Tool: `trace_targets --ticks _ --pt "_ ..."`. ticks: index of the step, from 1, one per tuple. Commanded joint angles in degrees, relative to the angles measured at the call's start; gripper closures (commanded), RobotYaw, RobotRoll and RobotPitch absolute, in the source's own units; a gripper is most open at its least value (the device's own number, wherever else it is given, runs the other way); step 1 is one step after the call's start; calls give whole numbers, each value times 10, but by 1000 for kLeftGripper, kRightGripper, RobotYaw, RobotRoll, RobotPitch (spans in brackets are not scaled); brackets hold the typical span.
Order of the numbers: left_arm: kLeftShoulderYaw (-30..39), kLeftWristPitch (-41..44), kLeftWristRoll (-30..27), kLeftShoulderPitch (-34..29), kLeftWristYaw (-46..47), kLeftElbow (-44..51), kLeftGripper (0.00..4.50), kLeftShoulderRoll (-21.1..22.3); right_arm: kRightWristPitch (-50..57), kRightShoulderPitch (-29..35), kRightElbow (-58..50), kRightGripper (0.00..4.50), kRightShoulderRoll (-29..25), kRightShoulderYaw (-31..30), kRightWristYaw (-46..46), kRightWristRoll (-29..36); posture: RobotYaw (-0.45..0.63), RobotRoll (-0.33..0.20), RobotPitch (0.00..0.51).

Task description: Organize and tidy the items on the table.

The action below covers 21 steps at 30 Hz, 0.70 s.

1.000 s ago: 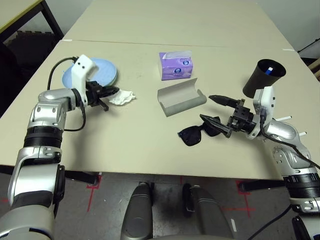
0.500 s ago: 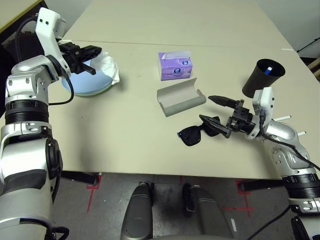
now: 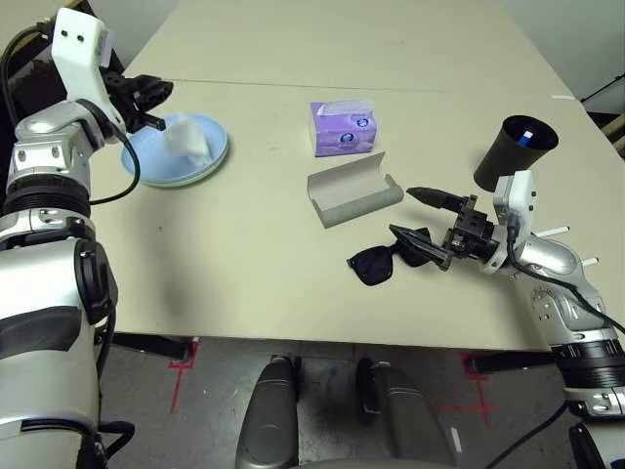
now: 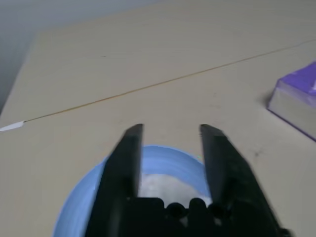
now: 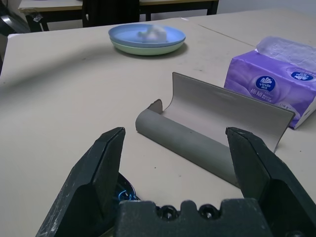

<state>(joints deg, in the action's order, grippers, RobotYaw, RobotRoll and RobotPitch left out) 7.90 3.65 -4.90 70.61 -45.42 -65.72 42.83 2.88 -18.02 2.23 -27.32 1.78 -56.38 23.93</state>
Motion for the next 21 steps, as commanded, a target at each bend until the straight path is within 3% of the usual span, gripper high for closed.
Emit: trace_targets --ticks 1,3,4,9,16,21 --pt "-1 1 -2 -7 -26 9 816 -2 3 3 -7 0 -5 5 0 2 147 0 178" --pt "0 5 -2 -5 -34 11 67 -1 3 0 -4 0 -4 4 -1 2 151 0 177" --pt "1 8 -3 -4 -38 11 25 -1 2 -1 -3 0 -4 4 -1 1 152 0 177" --pt "0 12 -6 -21 -67 27 25 -3 -2 -4 5 0 -3 3 -3 0 153 0 178" --pt "28 -35 -47 -116 -69 119 25 -53 -2 -3 4 0 -1 4 -2 0 152 0 180" --pt "23 -73 -54 -162 -105 142 25 -63 1 -4 2 0 -7 6 -5 2 149 0 182"
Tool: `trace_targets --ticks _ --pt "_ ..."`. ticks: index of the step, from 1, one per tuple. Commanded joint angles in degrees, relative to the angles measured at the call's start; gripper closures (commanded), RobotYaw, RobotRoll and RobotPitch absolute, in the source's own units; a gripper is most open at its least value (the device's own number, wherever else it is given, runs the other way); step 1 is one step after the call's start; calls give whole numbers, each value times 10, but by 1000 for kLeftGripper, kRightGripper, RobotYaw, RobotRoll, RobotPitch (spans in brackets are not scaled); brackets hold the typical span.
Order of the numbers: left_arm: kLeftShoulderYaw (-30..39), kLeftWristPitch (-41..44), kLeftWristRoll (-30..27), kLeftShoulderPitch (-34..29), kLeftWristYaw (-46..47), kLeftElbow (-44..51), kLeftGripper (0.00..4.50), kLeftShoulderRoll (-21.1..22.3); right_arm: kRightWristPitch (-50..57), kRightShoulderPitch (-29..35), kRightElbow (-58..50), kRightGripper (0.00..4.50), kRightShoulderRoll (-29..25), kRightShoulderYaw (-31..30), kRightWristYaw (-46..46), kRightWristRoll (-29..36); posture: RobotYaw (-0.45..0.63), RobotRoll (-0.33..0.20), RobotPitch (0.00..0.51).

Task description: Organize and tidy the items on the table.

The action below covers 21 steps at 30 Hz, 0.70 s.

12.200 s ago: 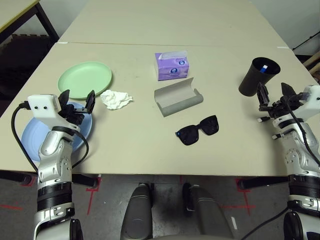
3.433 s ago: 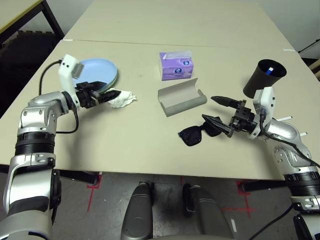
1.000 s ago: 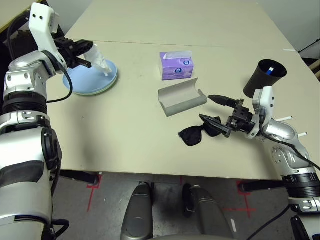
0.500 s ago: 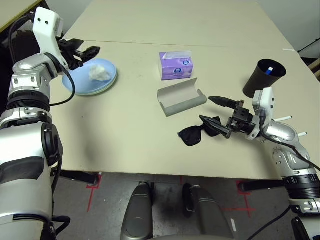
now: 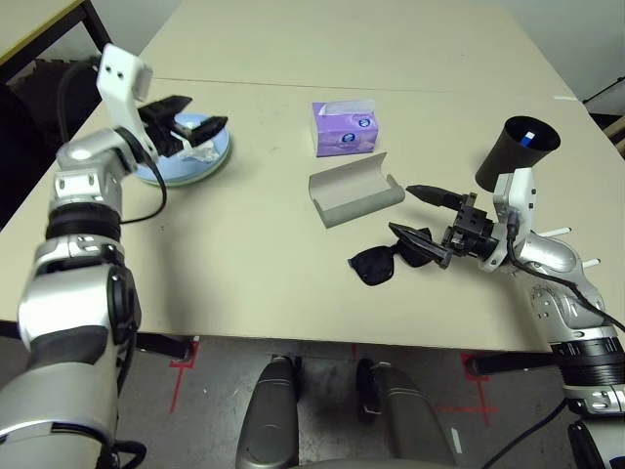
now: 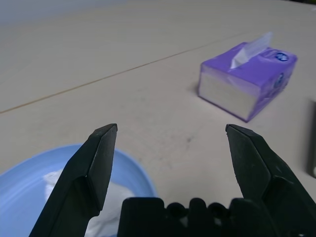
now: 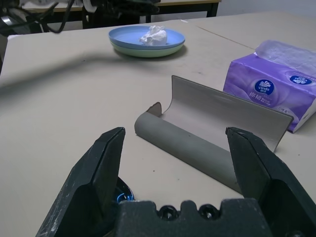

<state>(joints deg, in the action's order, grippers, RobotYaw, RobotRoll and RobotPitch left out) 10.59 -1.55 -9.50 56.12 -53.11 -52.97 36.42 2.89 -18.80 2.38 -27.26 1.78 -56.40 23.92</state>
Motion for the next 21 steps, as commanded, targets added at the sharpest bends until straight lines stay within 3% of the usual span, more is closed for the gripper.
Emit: trace_targets --ticks 1,4,10,21 --pt "-7 -29 -8 -23 -43 15 25 2 1 4 1 0 -9 7 -6 3 148 0 182" --pt "-21 -65 -5 -38 -97 18 25 6 2 3 2 0 -13 8 -8 4 148 0 183" --pt "-19 -37 -57 -81 -200 67 25 -16 6 -1 1 0 -22 11 -12 7 147 0 196" --pt "-62 -48 -65 -108 -320 102 25 -25 28 -10 -9 0 -57 23 -26 16 121 0 241"
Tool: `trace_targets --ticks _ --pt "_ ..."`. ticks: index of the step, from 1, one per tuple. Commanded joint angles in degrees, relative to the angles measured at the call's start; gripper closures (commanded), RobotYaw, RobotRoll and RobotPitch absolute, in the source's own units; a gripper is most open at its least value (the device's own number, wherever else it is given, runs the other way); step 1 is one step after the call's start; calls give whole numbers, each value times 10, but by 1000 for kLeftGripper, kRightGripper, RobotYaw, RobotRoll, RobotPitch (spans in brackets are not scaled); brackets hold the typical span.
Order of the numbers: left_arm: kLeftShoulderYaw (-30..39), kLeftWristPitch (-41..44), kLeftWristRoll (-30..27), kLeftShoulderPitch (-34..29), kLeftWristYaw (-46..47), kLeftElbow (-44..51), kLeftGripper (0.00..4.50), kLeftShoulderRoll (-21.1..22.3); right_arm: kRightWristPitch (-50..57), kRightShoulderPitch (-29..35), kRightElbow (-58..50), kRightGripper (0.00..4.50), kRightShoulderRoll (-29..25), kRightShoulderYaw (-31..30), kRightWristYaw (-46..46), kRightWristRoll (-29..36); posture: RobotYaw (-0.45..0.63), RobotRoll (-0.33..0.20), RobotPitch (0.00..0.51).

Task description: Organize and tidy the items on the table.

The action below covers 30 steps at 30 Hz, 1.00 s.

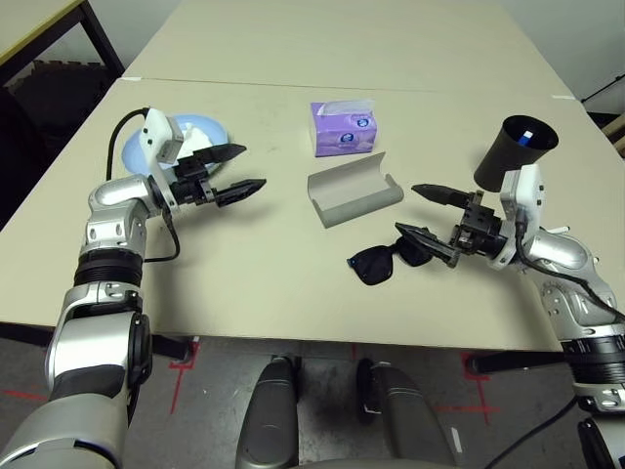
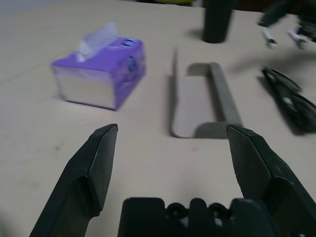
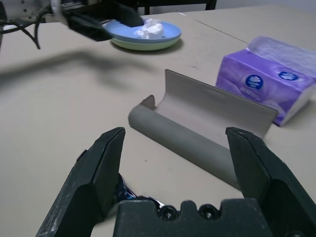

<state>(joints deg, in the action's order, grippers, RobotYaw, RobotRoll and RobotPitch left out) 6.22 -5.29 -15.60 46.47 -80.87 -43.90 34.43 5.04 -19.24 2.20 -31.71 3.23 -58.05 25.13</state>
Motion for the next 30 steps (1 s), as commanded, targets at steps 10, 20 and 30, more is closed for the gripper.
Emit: trace_targets --ticks 10,20,30 --pt "-39 -35 -6 -30 -82 26 25 -21 8 -25 -28 0 -48 -11 -46 -9 111 0 240" --pt "-48 -45 -8 -44 -88 56 25 -36 240 -101 -185 0 -143 -113 -5 -93 111 0 246" --pt "-53 -53 -8 -47 -76 63 25 -42 252 -186 -203 0 -210 -233 -63 -207 148 0 239"
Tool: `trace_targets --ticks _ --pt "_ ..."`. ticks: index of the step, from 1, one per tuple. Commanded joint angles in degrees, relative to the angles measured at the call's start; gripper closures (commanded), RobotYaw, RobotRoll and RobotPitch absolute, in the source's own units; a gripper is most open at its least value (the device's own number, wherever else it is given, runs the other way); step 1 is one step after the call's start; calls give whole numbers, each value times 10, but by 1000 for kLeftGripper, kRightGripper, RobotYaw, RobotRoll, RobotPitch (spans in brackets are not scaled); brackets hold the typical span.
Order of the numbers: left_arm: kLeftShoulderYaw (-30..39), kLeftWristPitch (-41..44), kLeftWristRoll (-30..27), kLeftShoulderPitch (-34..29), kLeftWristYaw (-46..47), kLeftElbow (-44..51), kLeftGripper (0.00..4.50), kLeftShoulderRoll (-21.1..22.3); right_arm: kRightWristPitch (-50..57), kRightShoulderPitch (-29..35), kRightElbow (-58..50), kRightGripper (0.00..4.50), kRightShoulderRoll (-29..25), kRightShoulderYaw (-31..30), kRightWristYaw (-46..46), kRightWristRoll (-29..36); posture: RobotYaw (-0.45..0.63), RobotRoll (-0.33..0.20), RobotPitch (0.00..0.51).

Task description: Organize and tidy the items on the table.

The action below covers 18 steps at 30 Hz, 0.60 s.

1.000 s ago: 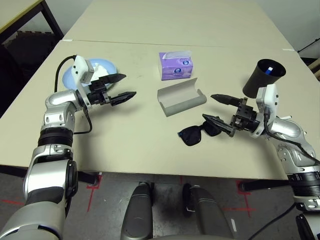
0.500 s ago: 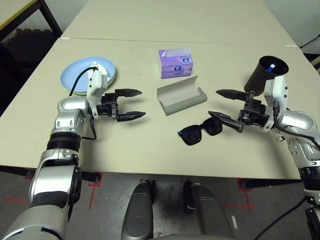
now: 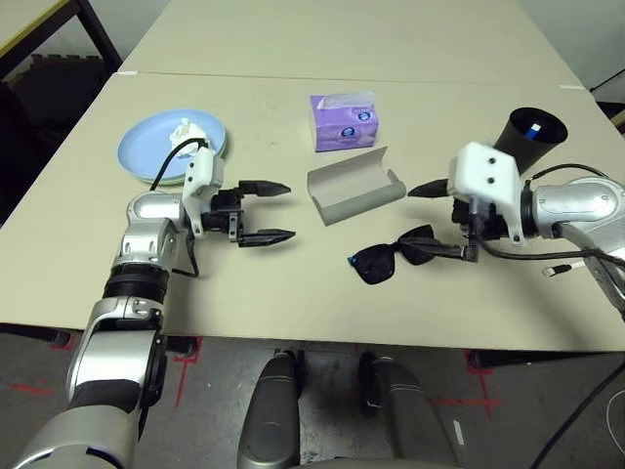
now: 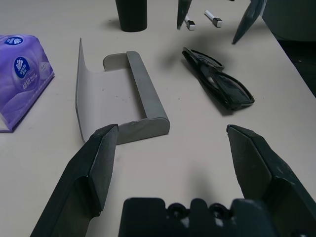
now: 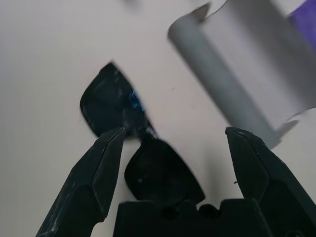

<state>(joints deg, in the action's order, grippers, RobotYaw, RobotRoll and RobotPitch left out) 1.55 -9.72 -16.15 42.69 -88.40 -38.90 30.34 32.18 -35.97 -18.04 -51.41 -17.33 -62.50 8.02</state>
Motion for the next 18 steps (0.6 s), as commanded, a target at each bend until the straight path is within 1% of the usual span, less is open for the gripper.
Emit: trace_targets --ticks 1,9,18 --pt "-6 -10 -3 -12 1 15 25 -2 -23 -26 0 0 -16 -39 -27 -49 155 0 237" --pt "-8 -9 -5 -24 8 30 25 -5 -23 -47 -29 0 -34 -100 -70 -140 166 0 233" --pt "-14 -13 -4 -25 13 32 25 -10 3 -71 -59 0 -16 -133 -110 -200 165 0 231"
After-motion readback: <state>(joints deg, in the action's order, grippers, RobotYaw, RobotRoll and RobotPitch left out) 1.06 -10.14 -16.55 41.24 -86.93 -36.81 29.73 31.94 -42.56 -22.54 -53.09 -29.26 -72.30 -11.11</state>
